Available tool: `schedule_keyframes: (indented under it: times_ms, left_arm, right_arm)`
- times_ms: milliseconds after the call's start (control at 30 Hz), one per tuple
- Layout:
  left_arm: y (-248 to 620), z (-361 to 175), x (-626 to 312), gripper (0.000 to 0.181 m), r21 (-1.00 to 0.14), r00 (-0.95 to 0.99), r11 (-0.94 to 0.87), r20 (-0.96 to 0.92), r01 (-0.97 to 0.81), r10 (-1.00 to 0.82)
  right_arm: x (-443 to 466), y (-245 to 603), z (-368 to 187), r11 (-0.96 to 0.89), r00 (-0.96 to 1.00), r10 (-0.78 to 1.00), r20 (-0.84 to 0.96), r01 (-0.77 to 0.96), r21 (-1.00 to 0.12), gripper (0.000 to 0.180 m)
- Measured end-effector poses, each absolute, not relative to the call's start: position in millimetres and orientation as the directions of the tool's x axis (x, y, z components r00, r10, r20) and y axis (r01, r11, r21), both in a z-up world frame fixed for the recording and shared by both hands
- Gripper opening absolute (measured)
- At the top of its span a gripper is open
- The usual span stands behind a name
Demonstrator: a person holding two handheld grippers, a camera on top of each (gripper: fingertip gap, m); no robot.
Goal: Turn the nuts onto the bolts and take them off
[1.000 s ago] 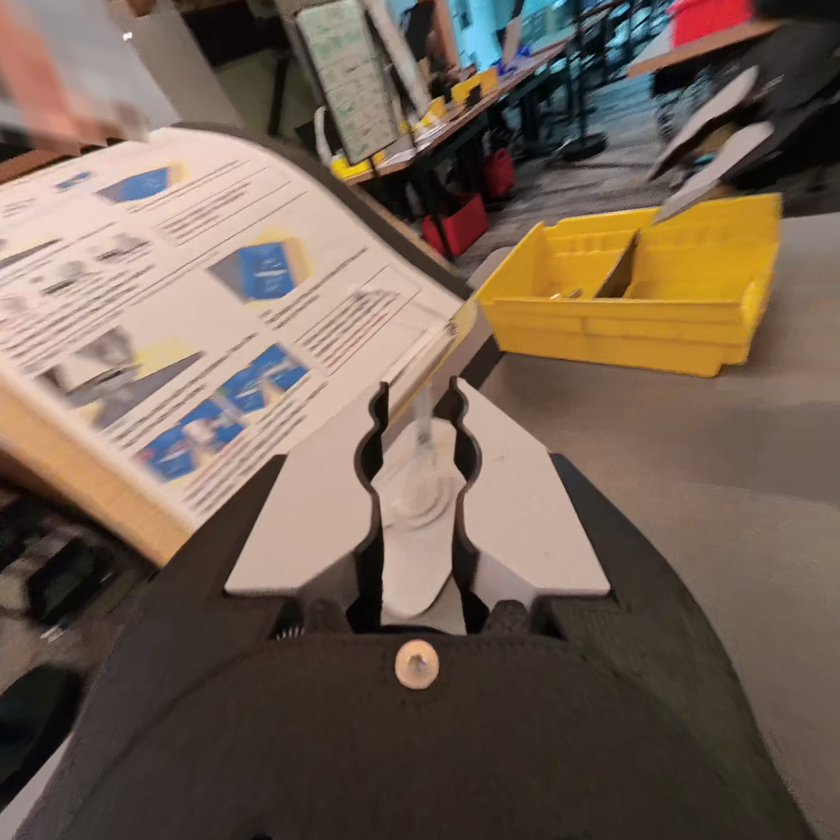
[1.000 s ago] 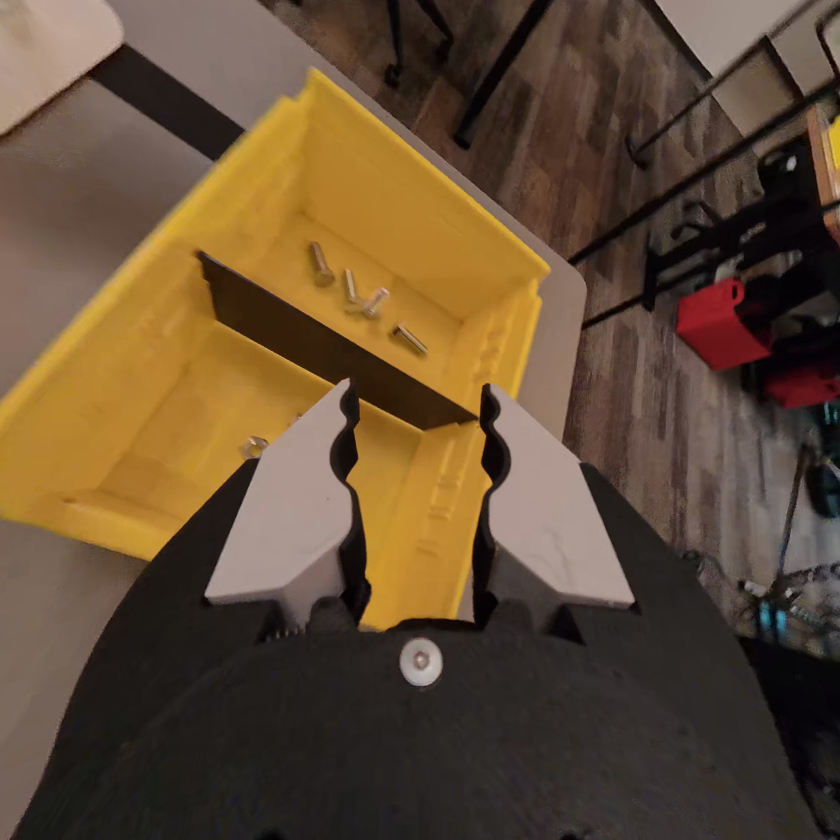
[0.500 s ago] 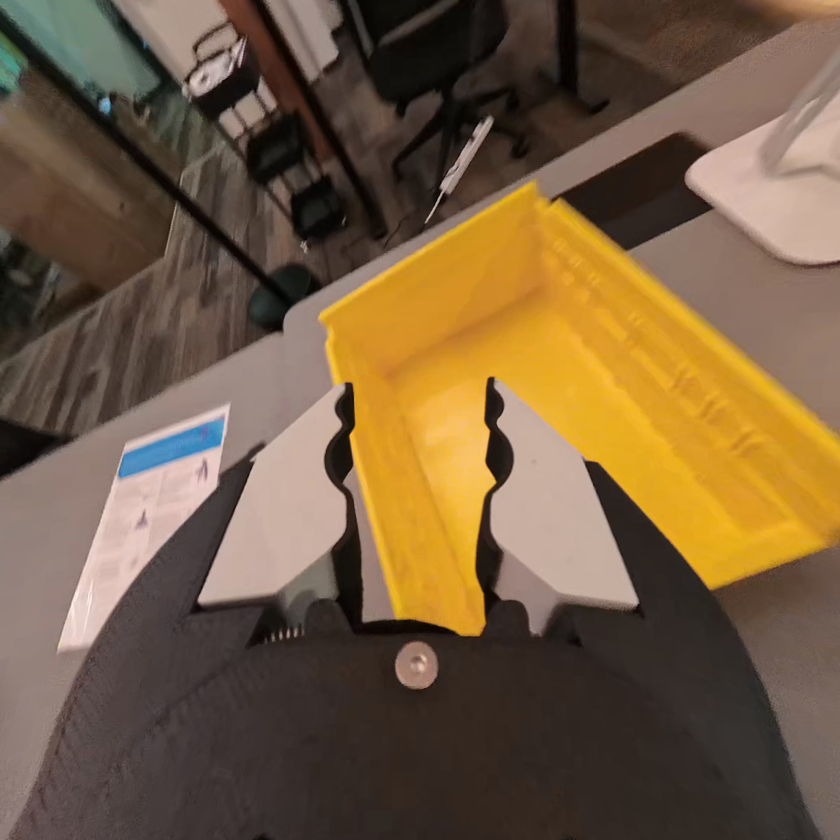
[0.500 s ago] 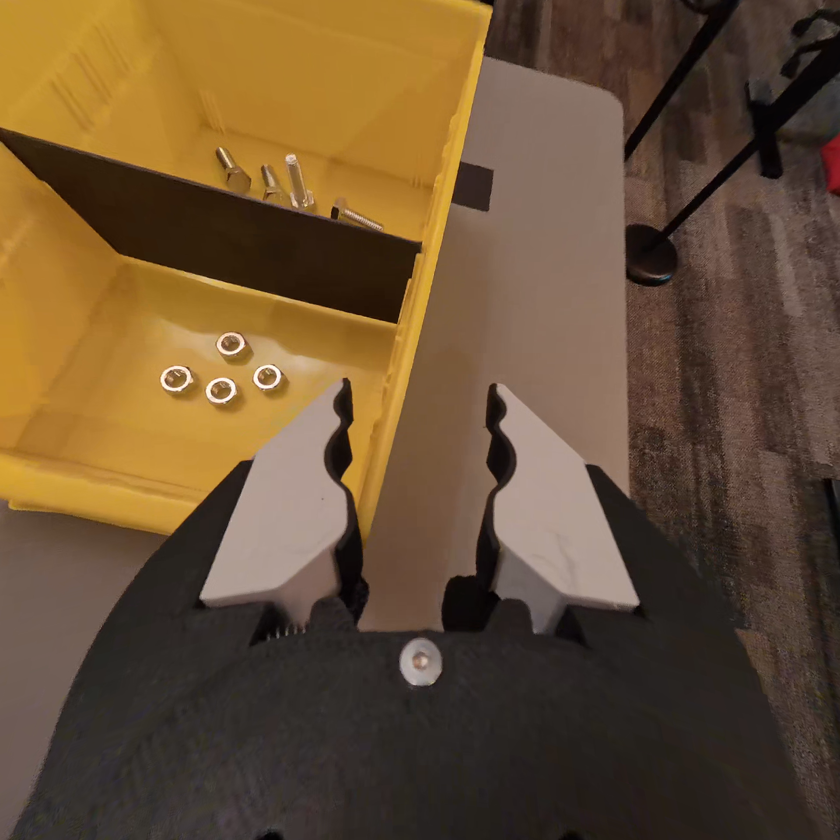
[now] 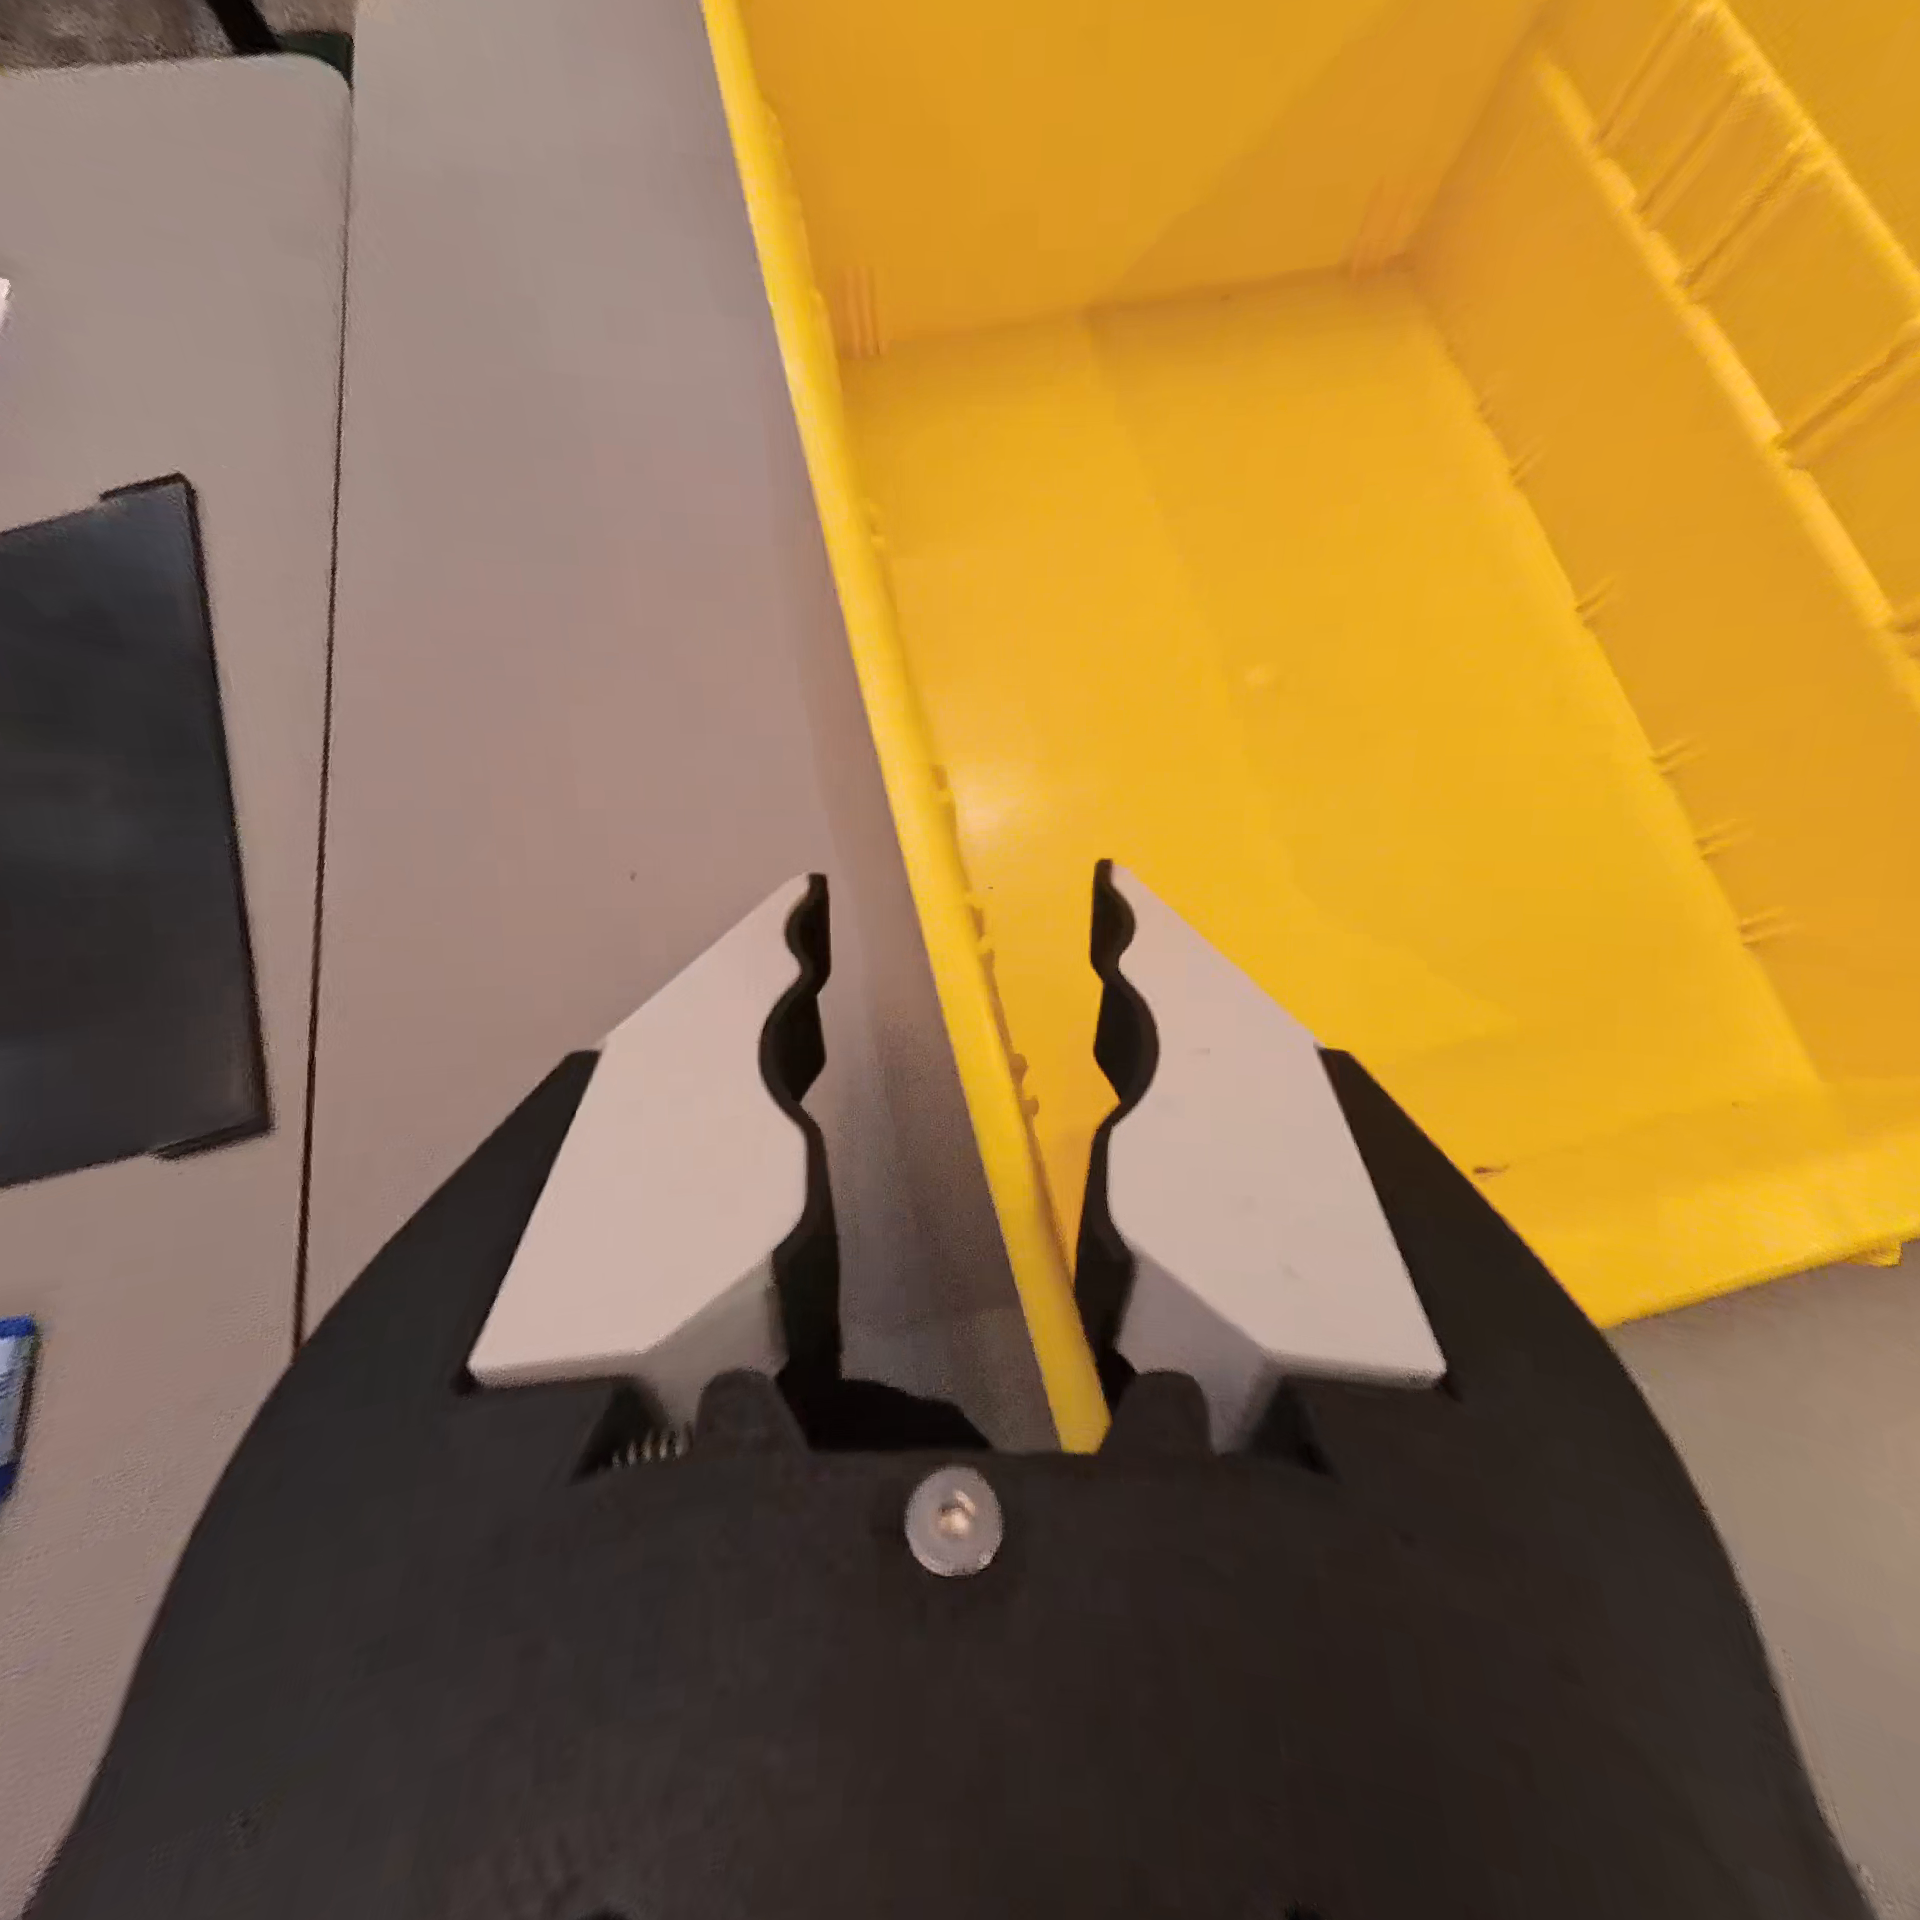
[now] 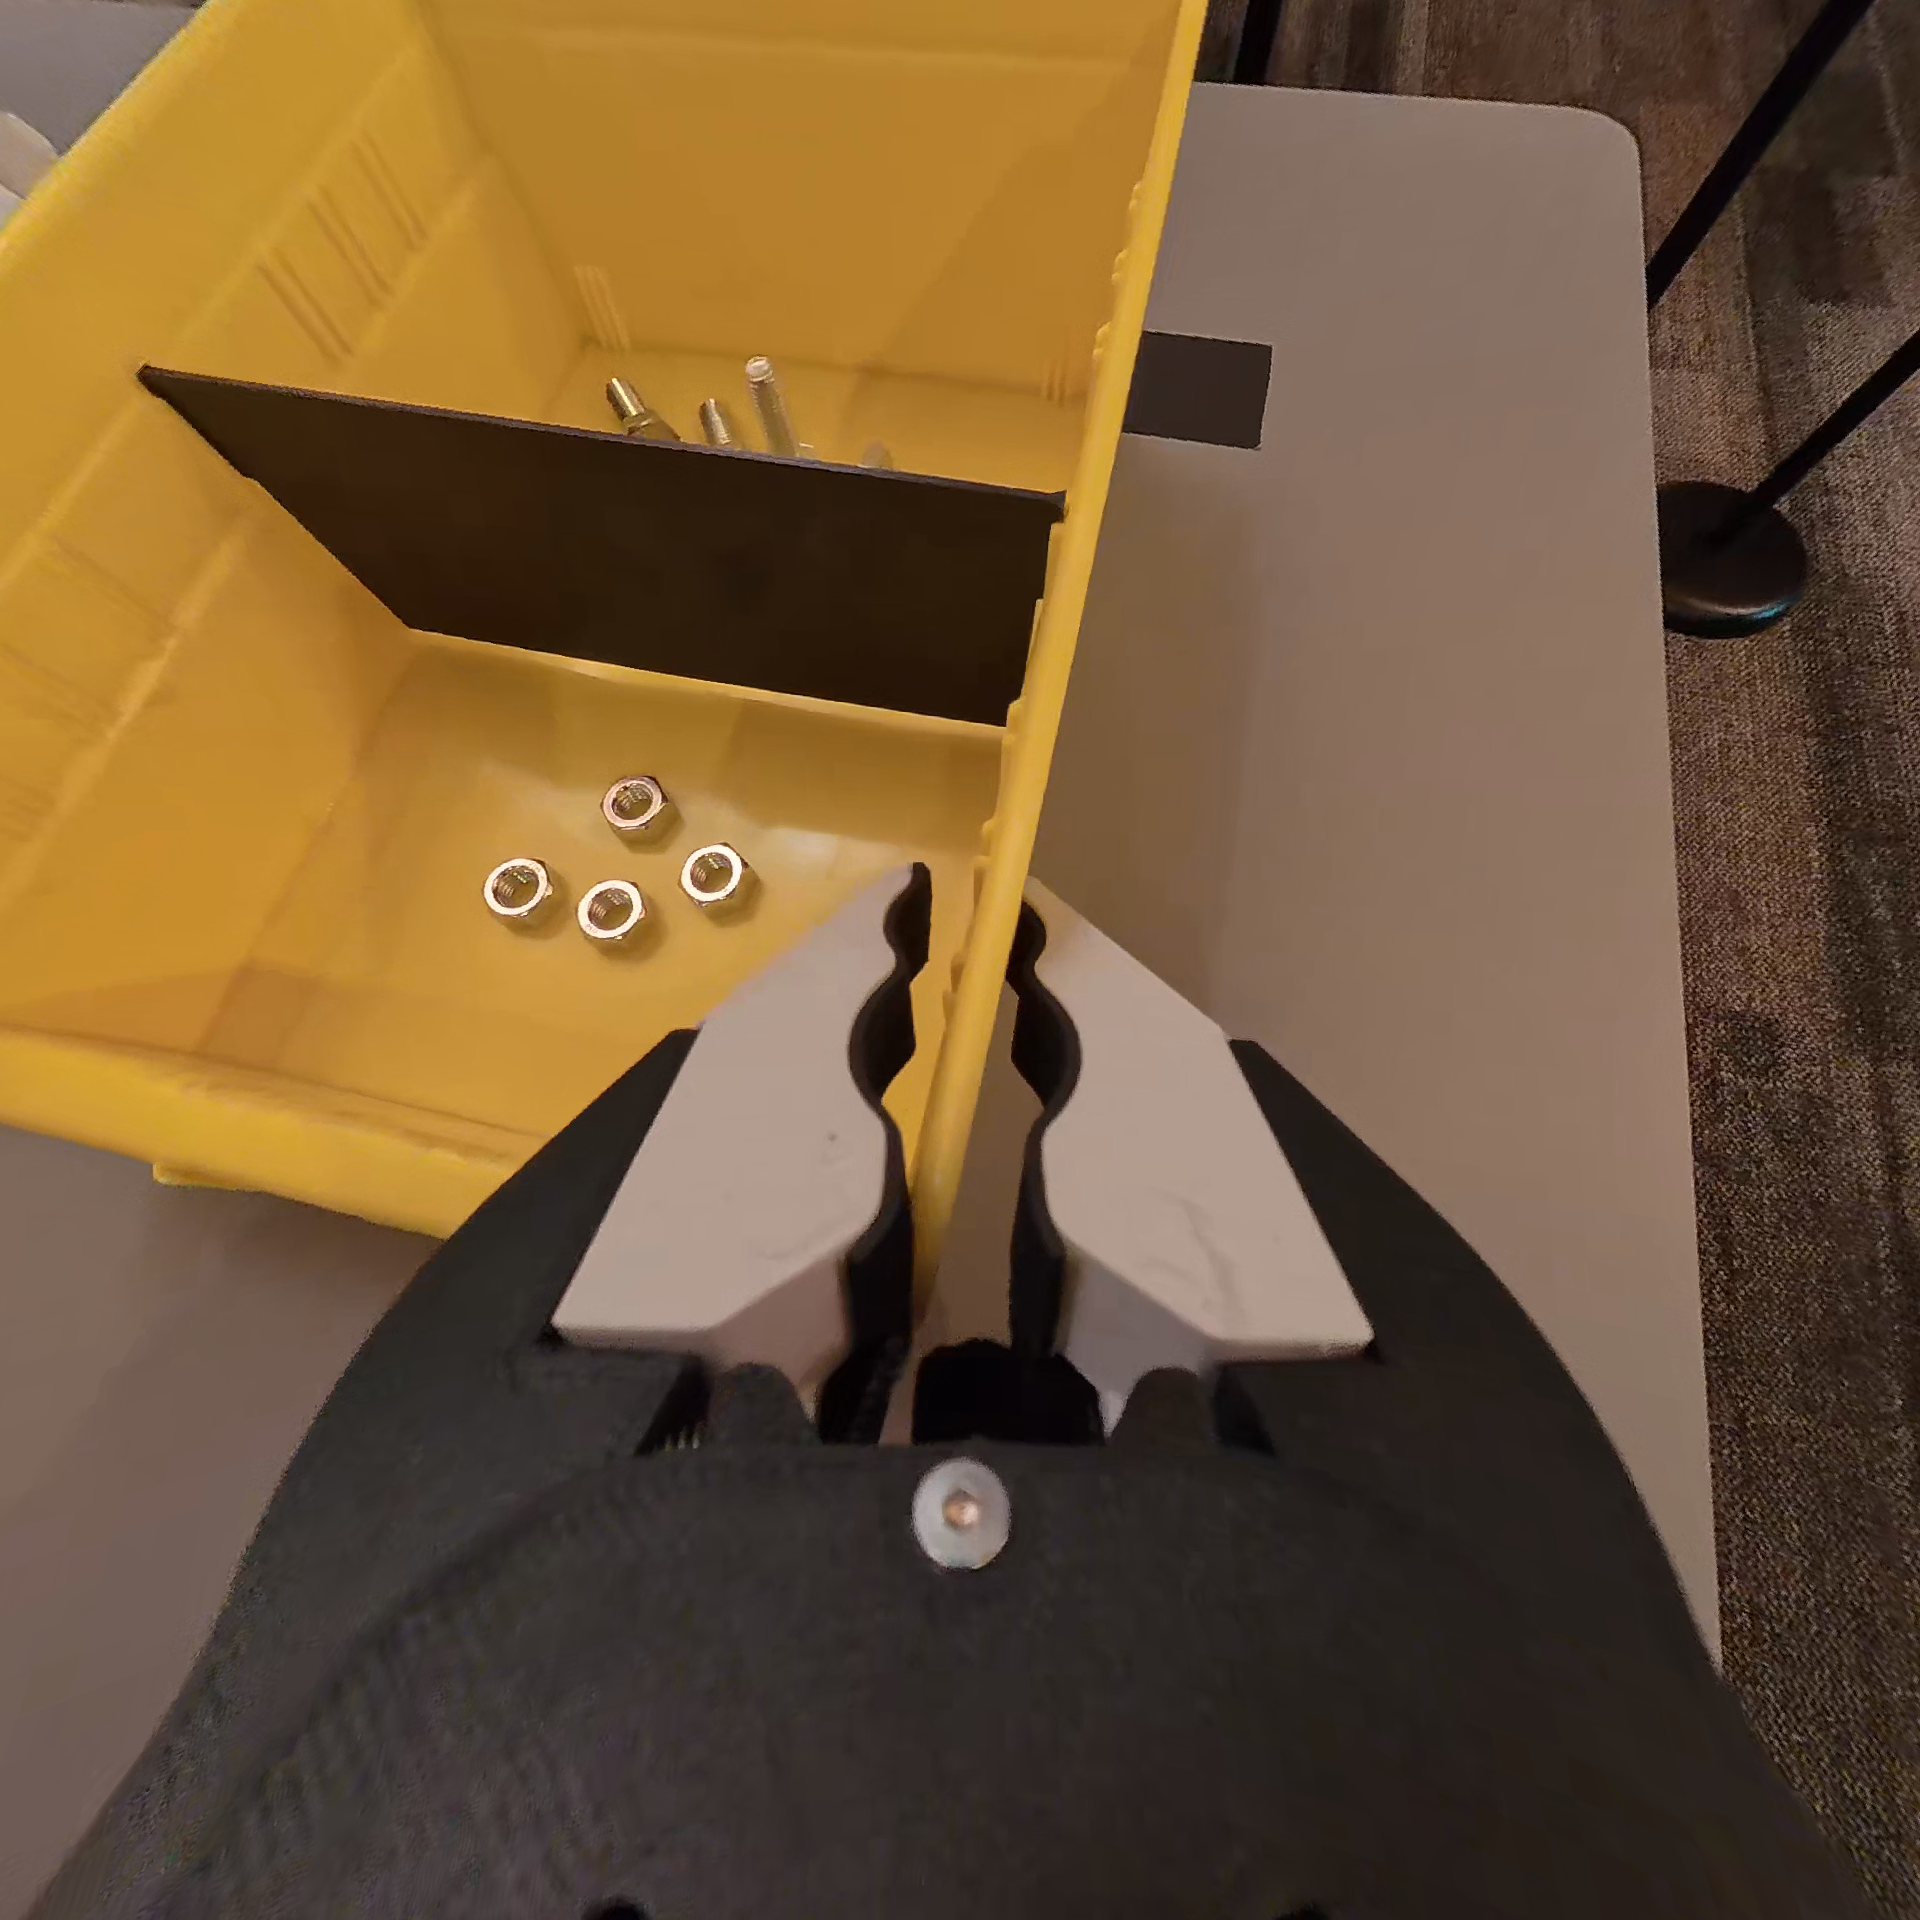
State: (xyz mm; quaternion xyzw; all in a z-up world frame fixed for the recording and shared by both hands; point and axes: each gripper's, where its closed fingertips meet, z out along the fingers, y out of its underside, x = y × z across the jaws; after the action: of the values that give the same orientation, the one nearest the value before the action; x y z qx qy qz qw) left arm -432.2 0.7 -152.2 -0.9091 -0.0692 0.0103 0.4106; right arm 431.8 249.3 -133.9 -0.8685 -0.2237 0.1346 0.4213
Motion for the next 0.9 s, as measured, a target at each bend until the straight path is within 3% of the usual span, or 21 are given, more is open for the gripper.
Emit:
schedule_keyframes:
  times_ms: [133,900]
  left_arm:
    - [8,-151,-422,0.030,-0.759,0.994,-0.642,0.078,0.109,0.077]
    - [-7,-124,-398,0.022,-0.802,0.988,-0.581,0.154,0.135,0.017]
  right_arm:
    - [434,251,-134,-0.545,0.873,0.487,-0.025,0.282,-0.789,0.002]
    - [373,181,-129,-0.591,0.798,0.595,-0.092,0.357,-0.723,0.003]
